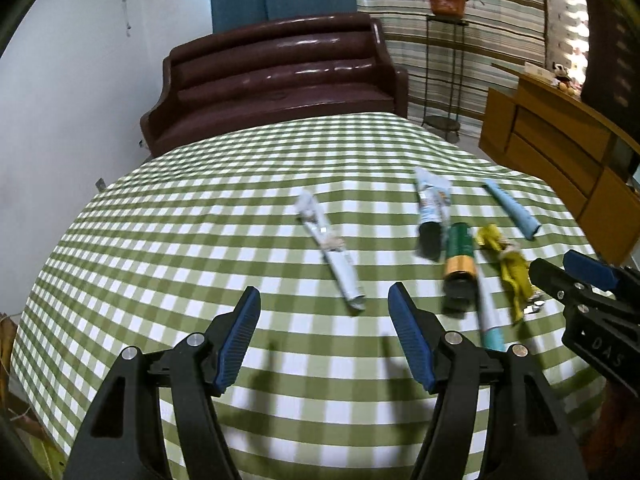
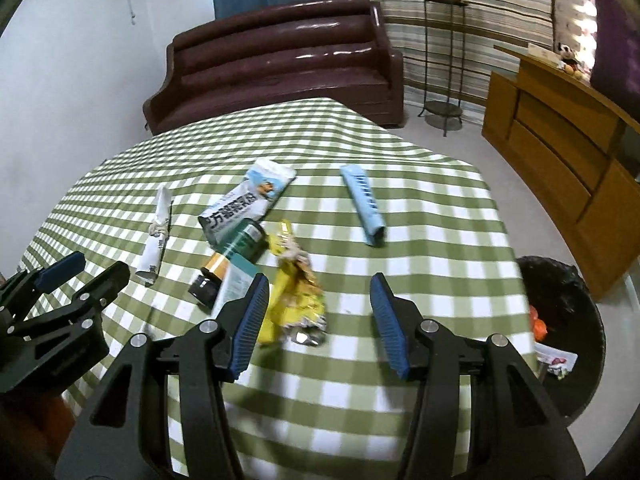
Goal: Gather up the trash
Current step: 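Grasp the yellow snack wrapper with the right tool, then lift the yellow wrapper with the right tool while the left tool grasps the teal-capped white tube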
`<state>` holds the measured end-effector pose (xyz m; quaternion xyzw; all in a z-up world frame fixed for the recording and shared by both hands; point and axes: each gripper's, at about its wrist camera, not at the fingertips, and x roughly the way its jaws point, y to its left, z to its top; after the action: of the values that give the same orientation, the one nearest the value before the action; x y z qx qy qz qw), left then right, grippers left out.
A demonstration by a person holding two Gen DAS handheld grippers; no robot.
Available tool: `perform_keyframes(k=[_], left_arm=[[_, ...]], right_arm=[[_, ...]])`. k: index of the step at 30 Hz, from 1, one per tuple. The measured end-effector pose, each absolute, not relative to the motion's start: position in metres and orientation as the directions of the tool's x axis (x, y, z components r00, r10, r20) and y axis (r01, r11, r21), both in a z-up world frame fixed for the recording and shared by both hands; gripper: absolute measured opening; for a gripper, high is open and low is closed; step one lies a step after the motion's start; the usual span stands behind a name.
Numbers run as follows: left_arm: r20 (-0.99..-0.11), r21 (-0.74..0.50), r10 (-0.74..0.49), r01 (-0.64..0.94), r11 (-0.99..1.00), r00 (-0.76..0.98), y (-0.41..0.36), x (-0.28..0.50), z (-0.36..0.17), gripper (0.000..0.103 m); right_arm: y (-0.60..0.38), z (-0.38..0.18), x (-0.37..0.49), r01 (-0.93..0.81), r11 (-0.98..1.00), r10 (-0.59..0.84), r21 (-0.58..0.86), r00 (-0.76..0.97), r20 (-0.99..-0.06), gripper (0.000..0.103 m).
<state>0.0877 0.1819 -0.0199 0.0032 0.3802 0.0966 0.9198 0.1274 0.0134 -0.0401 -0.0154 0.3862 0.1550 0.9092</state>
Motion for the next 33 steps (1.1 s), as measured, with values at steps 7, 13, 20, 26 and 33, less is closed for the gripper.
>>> perform_keyframes(k=[7, 13, 20, 26, 33], left_arm=[[-0.710, 0.062, 0.182, -0.198, 0.978, 0.680, 0.203, 0.085, -0.023, 0.065], [-0.717, 0.043, 0.163, -0.190, 0.981, 0.678, 0.208, 0.082, -0.024, 0.067], [-0.718, 0.032, 0.137, -0.164, 0.986, 0.683, 0.197, 0.082, -0.022, 0.067], [-0.716, 0.020, 0.100, -0.124, 0.992, 0.690, 0.177, 0.082, -0.020, 0.067], [-0.719, 0.012, 0.062, -0.076, 0.997, 0.693, 0.146, 0.083, -0.018, 0.067]], right_arm=[[0.034, -0.046, 0.141, -0.296, 0.954, 0.235, 0.054, 0.623, -0.746, 0.051], [0.041, -0.052, 0.144, -0.305, 0.952, 0.211, 0.023, 0.600, -0.772, 0.033], [0.036, -0.052, 0.132, -0.293, 0.956, 0.211, 0.024, 0.624, -0.753, 0.031], [0.009, -0.043, 0.114, -0.252, 0.967, 0.194, 0.030, 0.661, -0.724, 0.031], [-0.043, -0.032, 0.088, -0.176, 0.984, 0.150, 0.034, 0.700, -0.698, 0.031]])
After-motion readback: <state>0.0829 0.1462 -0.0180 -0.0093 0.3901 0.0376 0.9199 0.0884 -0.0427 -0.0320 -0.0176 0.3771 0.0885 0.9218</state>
